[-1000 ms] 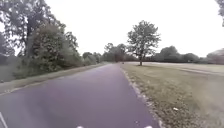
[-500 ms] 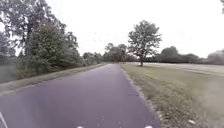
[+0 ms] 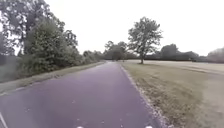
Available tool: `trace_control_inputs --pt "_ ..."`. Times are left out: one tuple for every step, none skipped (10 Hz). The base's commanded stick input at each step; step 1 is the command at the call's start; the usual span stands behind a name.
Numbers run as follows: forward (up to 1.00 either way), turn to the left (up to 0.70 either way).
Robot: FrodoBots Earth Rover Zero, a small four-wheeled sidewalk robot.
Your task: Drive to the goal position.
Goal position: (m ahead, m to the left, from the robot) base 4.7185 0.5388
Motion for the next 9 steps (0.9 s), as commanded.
trace_control_inputs --pt "0.70 0.01" --pt "0.70 0.01" --pt "0.70 0.01" --pt "0.70 0.01" --pt "0.70 0.01" --pt "0.70 0.01" --pt "0.70 0.01" --pt "0.70 0.01" --pt "0.70 0.01"
